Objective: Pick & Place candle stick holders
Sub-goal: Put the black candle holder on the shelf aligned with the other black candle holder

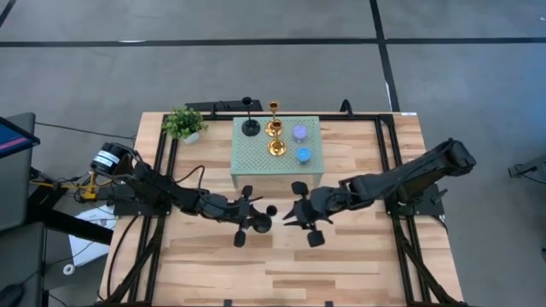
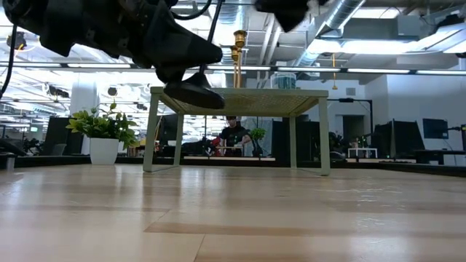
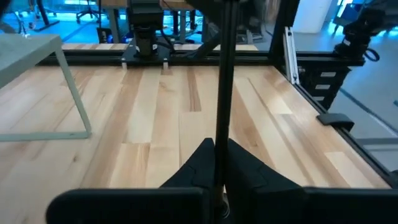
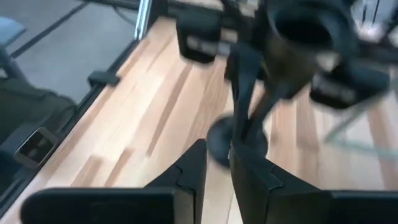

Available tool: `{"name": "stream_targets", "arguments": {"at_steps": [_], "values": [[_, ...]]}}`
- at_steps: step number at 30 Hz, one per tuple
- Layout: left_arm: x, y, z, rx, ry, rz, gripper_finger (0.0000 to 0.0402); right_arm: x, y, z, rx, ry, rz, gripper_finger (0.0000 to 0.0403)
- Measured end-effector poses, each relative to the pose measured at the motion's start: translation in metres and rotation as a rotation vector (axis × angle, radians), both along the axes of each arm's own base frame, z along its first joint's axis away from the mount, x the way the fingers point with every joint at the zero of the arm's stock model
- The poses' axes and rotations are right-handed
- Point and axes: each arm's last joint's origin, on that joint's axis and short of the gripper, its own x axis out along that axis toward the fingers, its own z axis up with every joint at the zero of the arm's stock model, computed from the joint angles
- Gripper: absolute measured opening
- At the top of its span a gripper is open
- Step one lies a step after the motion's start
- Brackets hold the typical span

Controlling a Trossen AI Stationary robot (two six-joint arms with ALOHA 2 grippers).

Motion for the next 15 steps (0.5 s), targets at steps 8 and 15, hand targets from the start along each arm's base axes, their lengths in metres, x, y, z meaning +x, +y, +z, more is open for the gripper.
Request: {"name": "stream_targets", "arguments": {"at_steps": [8, 15], "values": [[-0.015, 0.010, 0.023, 0.069, -0.031, 0.141, 0.0015, -0.030, 0.019, 0.000, 0.052, 0.184, 0.000, 0.0064], [-0.047, 0.025, 0.059, 0.102, -0.098, 0.262, 0.0015, -0.029, 0.052, -0.033, -0.076, 0.238, -0.060, 0.0064]]}}
